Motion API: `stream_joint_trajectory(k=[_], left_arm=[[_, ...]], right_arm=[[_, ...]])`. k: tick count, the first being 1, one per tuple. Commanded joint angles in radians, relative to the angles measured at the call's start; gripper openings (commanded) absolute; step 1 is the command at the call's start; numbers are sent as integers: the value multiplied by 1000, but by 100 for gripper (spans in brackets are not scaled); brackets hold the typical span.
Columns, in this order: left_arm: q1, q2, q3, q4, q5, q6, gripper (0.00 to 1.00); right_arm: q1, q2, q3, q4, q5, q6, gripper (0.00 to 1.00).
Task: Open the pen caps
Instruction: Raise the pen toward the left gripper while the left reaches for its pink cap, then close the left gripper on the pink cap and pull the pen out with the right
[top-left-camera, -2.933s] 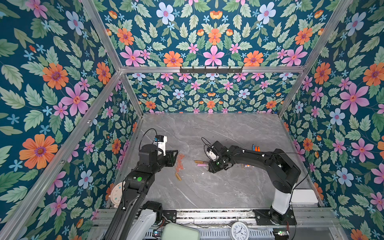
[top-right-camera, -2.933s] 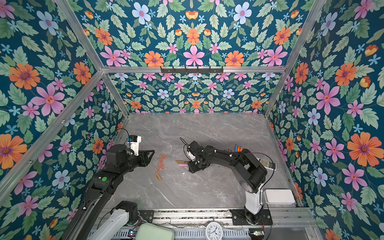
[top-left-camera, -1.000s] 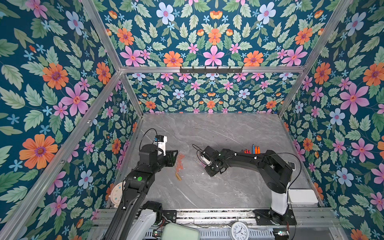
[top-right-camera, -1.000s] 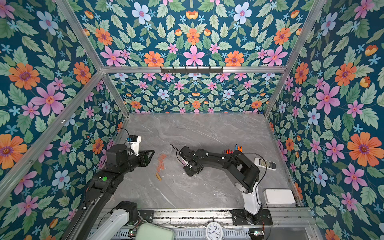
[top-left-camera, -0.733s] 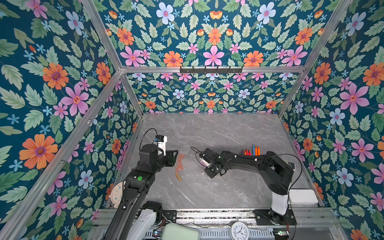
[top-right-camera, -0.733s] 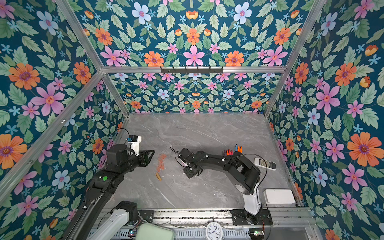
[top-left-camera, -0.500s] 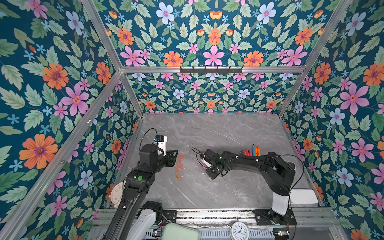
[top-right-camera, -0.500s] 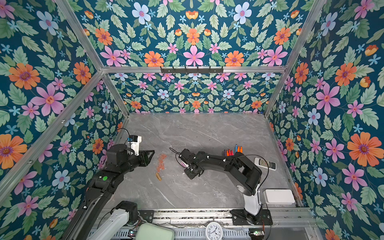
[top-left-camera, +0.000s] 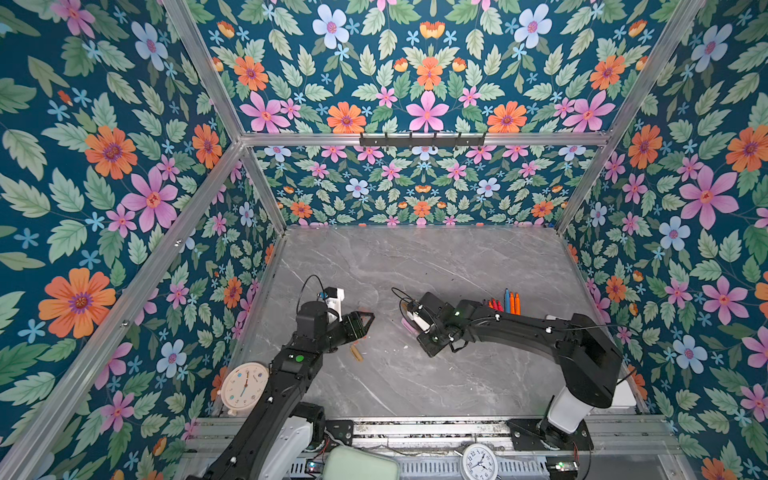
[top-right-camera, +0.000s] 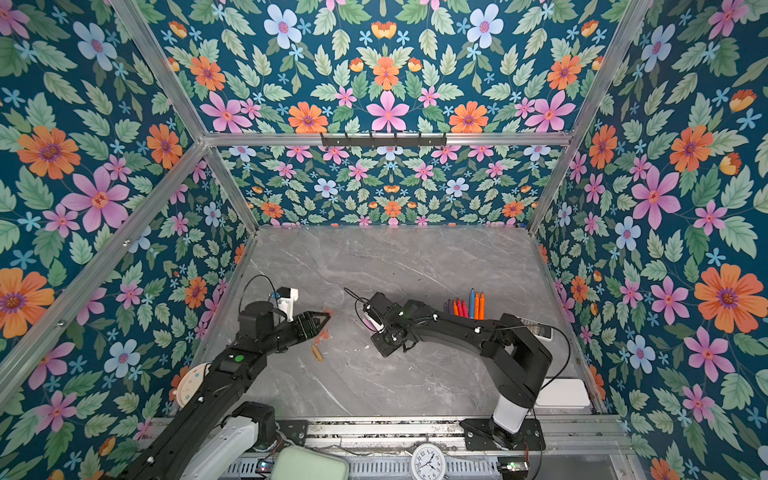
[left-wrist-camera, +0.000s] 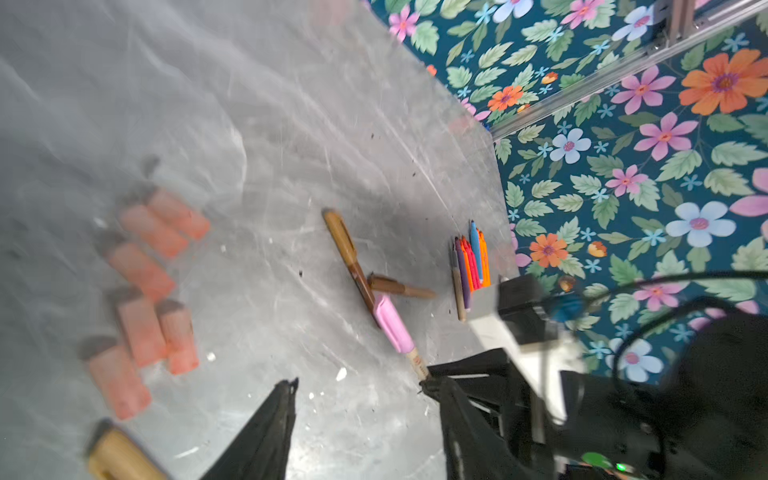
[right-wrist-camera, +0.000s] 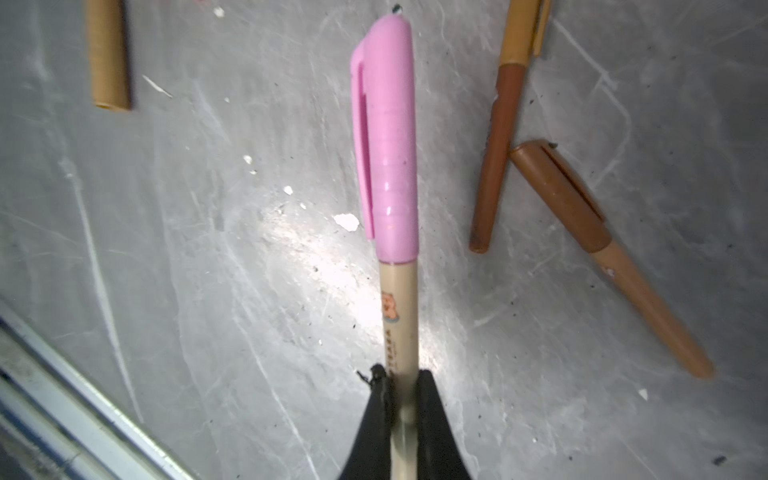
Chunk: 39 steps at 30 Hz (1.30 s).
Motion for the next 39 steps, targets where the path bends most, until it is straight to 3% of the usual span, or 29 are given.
stream_joint_trajectory(k=[1,5,12,23,33,39], left_arm=[[-37,44,-85,442,78,-296,59],[-128,164,-119,673,60,-435,59],[-268,331,-68,743,-14,-446,59],[-298,397,-68,807,-25,-464,56],[-319,398,-60,816,-17,-461,38],[-323,402,-70,819,-21,-462,38]], right_arm=[[0,-62,-8,30,-35,47,0],[0,-98,-16,50,-60,69,0],[0,-124,-30,46,-72,76,0],[-1,-185,-56,37,-78,83,0],[-1,-186,-63,58,-99,97,0],[0,-188,-56,62,-125,99,0]])
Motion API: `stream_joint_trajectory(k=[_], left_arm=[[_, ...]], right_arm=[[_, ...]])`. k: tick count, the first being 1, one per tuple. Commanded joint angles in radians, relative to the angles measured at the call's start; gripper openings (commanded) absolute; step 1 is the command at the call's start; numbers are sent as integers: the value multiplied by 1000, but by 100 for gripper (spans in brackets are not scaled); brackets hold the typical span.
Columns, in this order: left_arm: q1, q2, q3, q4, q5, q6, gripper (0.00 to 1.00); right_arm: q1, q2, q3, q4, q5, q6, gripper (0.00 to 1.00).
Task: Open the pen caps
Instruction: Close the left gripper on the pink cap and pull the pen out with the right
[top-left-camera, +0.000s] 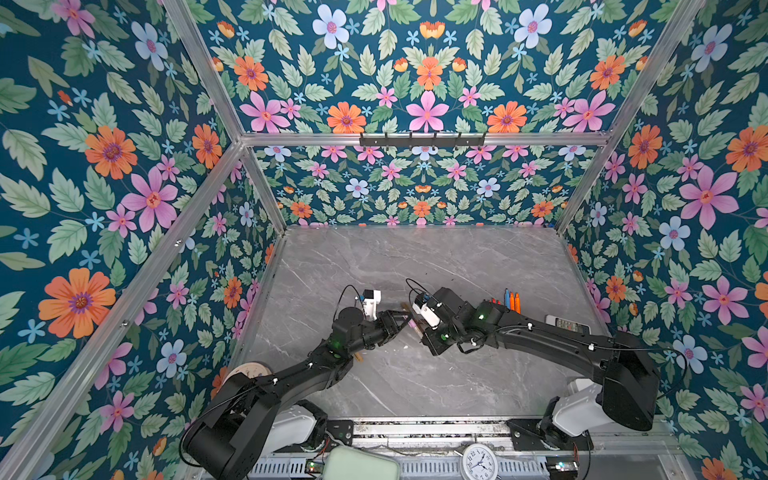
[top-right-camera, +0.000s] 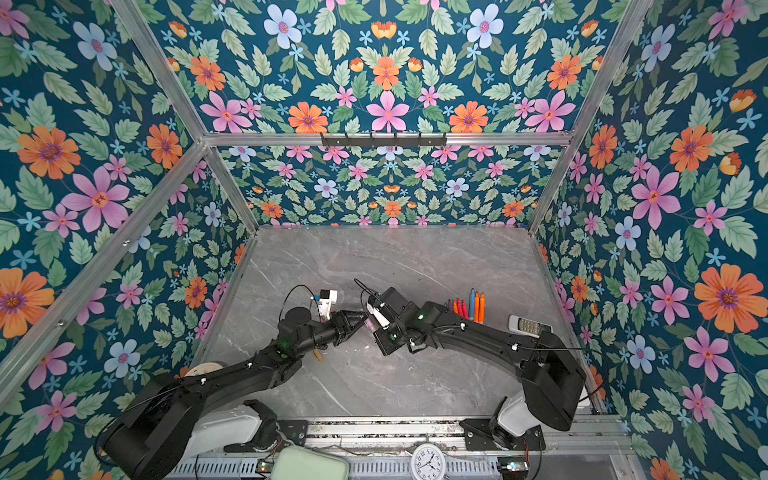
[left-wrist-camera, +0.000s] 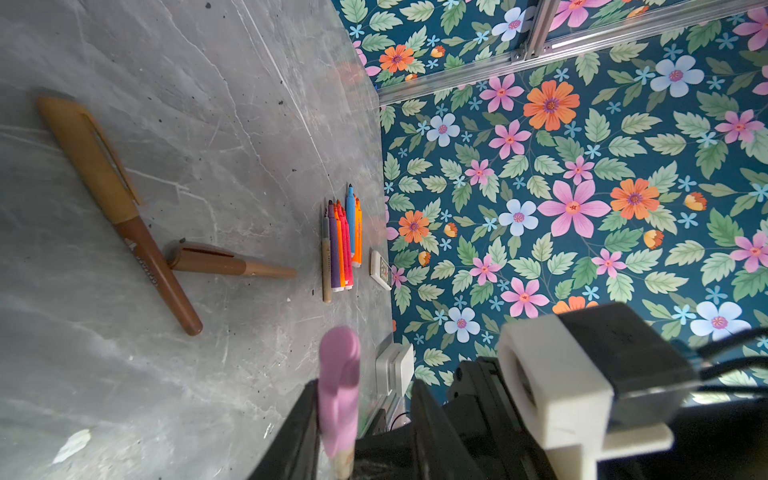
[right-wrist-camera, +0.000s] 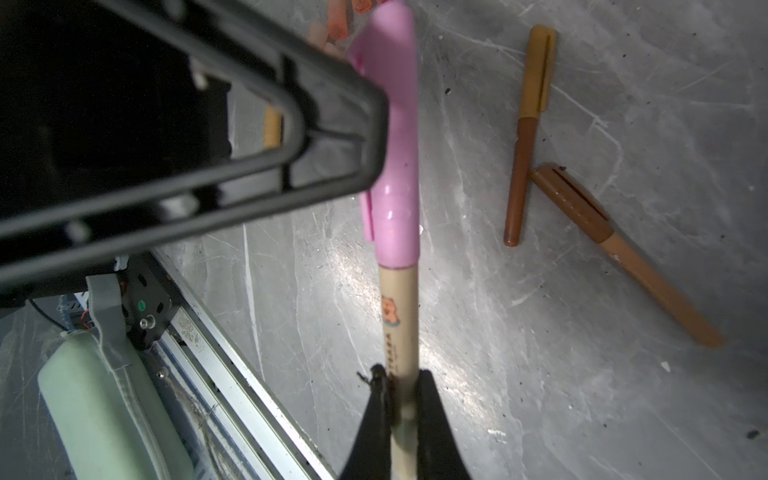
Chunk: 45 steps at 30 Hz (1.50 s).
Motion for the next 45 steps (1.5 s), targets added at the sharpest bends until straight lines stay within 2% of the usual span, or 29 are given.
stream_joint_trajectory(k=[1,9,11,15,17,18,21,22,26,27,29,32,37,45], left_arm=[[-1,2,0,45,6,9,38],[-3,12,1,49,8,12,35],[-3,16,3,52,9,15,28],[-3,23,9,55,18,22,5],[-3,25,11,55,21,23,2],[-3,25,12,55,20,23,2],[-3,26,11,56,20,23,2],[-3,26,13,57,20,23,1],[-3,26,21,57,26,20,1],[-3,26,23,56,26,20,1],[-3,28,23,55,28,20,1],[-3,31,21,57,28,20,1],[19,33,44,24,49,50,0],[233,6,233,-236,113,219,0]], right_arm=[[2,-4,7,17,-25,11,0],[2,2,14,19,-45,11,0],[2,8,14,19,-45,13,0],[1,15,13,17,-40,11,0],[2,13,11,18,-35,11,0],[2,13,11,17,-29,11,4],[2,14,11,13,-16,11,26],[1,16,11,13,-13,11,29],[2,28,9,14,-9,11,30],[1,31,11,14,-9,9,29],[2,33,14,14,-11,9,21],[2,27,14,14,-8,8,0],[1,18,9,15,-23,1,0],[4,12,-13,28,-58,22,0]])
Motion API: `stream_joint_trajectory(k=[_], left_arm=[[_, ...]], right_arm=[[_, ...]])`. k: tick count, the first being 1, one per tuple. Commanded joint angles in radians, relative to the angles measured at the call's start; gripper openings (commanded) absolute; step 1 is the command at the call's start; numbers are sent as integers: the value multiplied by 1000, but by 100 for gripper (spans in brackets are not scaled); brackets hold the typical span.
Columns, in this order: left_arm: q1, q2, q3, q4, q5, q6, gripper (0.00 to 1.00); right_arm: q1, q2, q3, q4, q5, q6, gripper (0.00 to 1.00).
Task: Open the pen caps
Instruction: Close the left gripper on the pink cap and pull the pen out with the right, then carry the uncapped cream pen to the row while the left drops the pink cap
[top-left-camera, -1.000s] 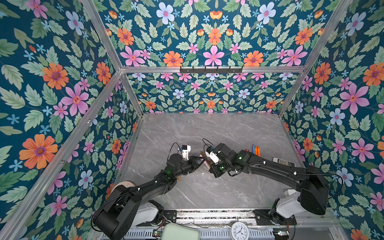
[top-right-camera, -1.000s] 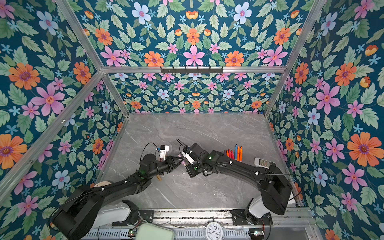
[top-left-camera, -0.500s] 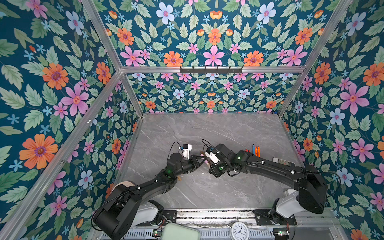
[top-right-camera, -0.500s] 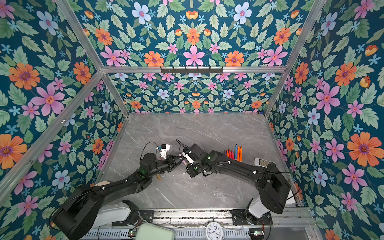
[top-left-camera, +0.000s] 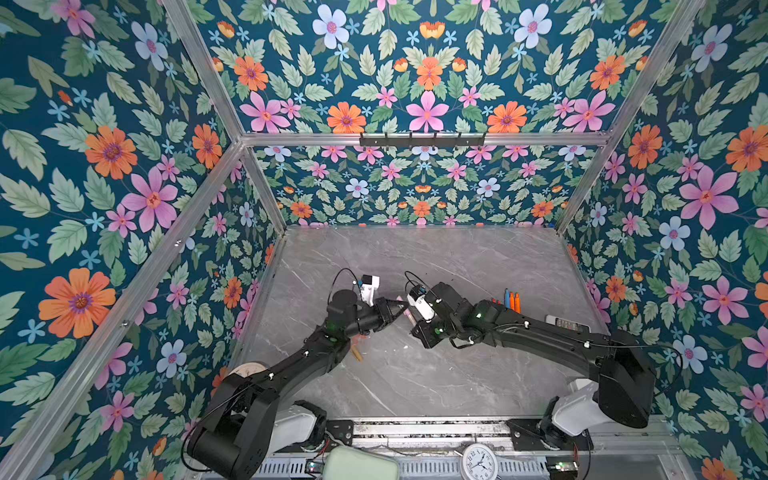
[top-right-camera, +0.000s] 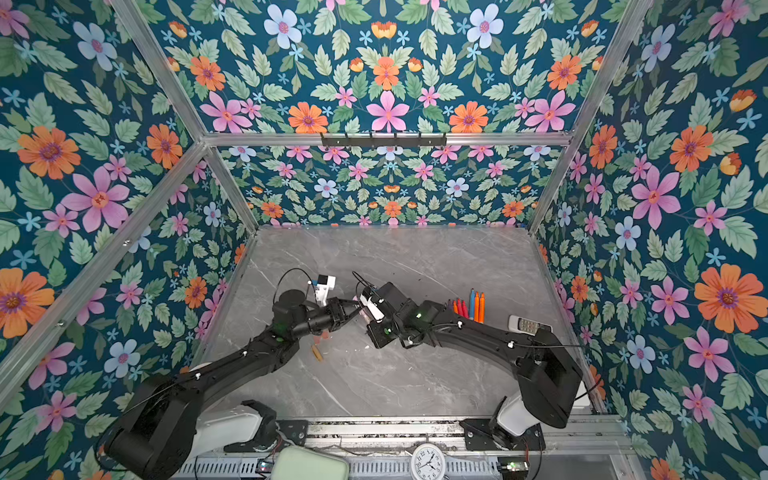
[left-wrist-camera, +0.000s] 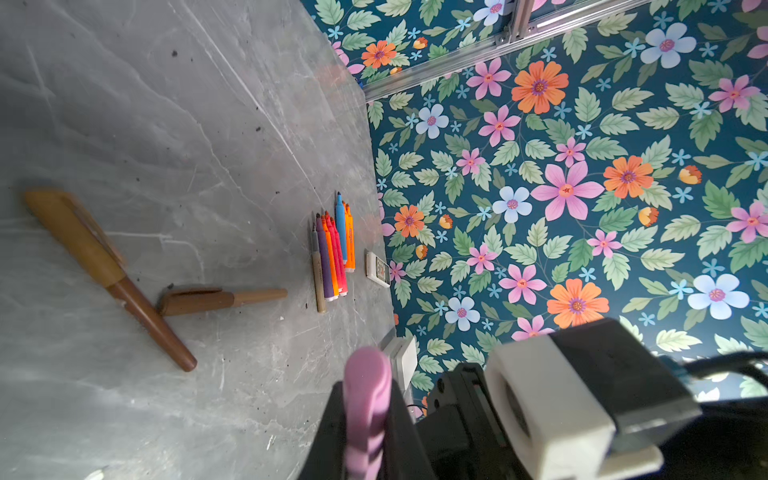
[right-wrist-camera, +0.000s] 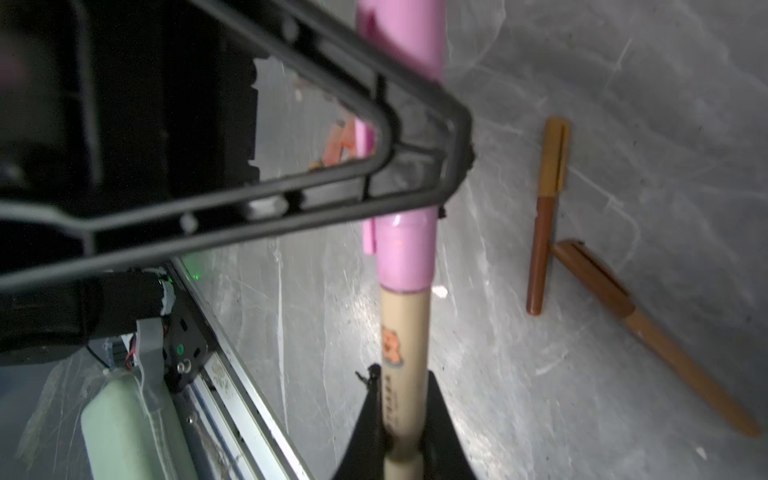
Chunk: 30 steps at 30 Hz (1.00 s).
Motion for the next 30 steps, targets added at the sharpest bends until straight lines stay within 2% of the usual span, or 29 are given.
stream_joint_trajectory(k=[1,5,9,16,20,22,26,30], left_arm=[[85,-2,74,-55,-73,89,0],[150,18,150,-96,-45,122,0],[178,21,189,-151,-43,165,0],[217,-20,156,-179,-89,172,0],[230,-25,161,-204,-74,181,0],[231,-28,170,-267,-77,217,0],[231,-60,164,-476,-171,325,0],[235,-123,82,-552,-231,322,0]], right_arm=[[9,-11,-22,-127,-50,14,0],[13,-23,-39,-122,-51,29,0],[14,-41,-59,-123,-48,36,0],[20,-42,-90,-104,-70,49,0],[22,-47,-105,-98,-54,59,0],[22,-57,-105,-118,-17,57,0],[11,-76,-102,-183,102,70,0],[-48,-83,-132,-191,101,101,0]])
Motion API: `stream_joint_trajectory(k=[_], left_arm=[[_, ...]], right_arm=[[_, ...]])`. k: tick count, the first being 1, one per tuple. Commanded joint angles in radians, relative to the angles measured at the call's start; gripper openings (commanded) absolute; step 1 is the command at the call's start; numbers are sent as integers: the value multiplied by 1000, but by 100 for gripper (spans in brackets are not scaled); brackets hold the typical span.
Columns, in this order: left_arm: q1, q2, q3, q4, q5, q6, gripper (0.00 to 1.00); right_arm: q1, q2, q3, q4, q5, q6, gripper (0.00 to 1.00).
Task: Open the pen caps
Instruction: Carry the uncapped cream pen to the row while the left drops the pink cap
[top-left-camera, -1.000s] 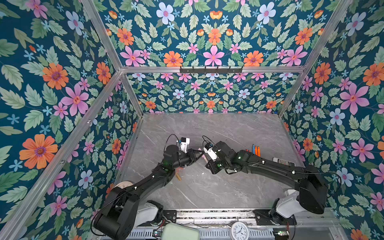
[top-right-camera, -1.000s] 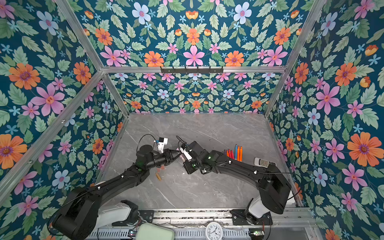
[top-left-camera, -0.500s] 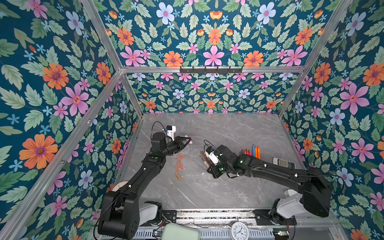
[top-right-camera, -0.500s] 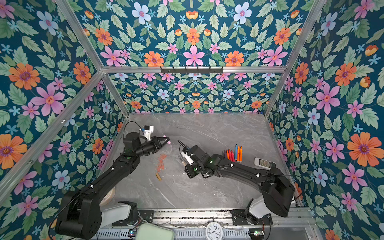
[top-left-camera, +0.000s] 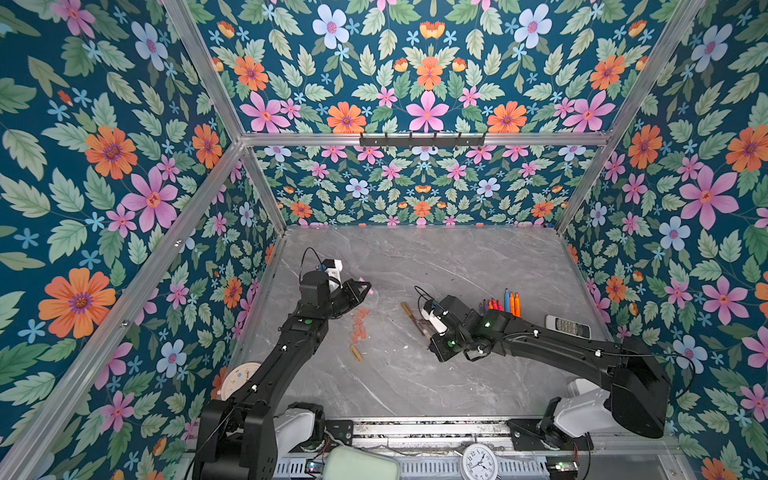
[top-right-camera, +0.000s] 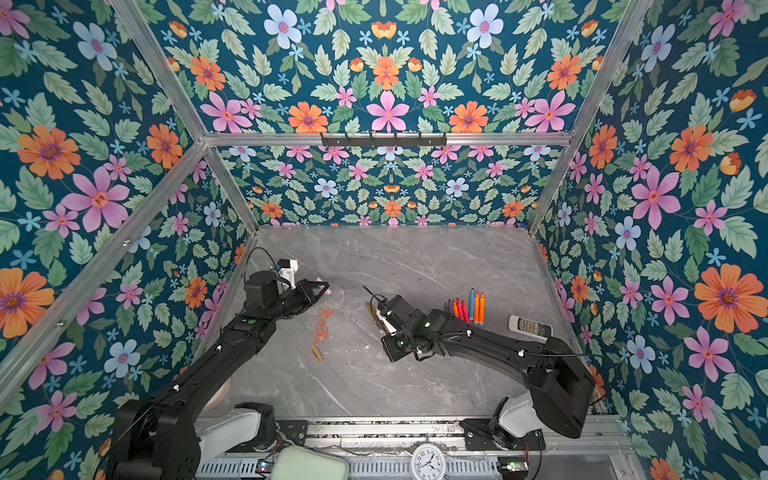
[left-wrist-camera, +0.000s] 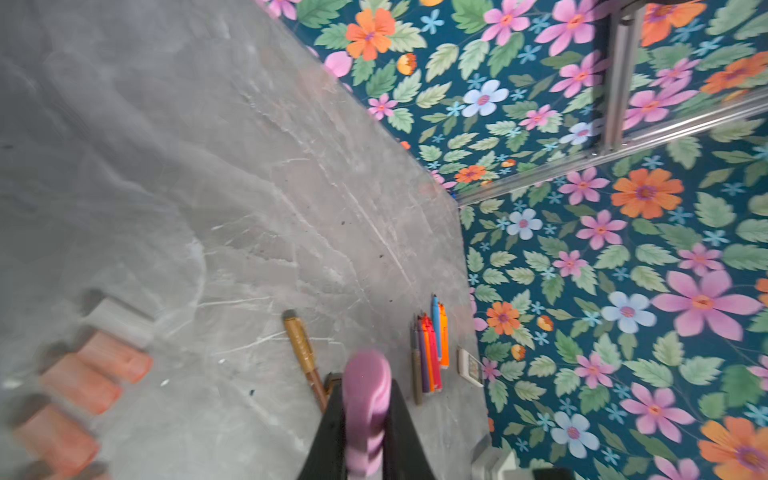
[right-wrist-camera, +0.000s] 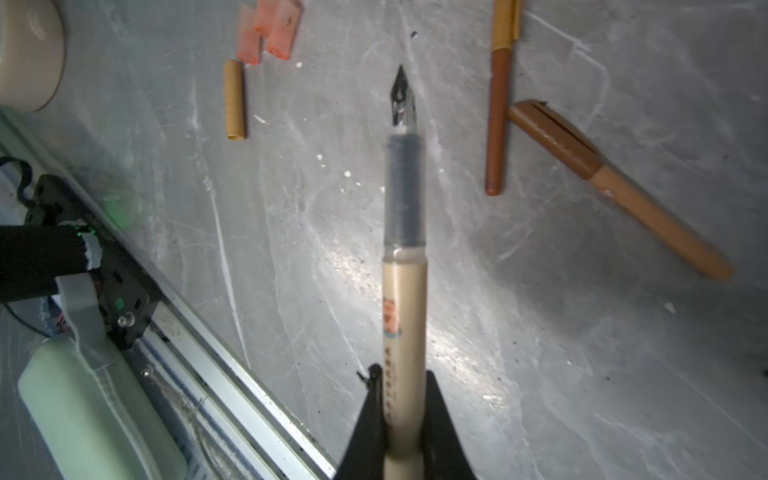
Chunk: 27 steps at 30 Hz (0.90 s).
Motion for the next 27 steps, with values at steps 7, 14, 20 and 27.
stream_joint_trajectory(k=[7,14,20,27], left_arm=[[1,-192,-171,-281,-150,14,0],[1,-393,-242,-468,-159,-42,0],[1,-478,-323,-582,-211,-48,0],[1,-509,-424,-501,-180,-105,0]], right_arm=[[-72,-31,-42,-34,55,33,0],[-81,-49,-42,-46,81,28,0],[-83,-71,-75,-23,120,43,0],[-82,-80,-71,-32,126,44,0]])
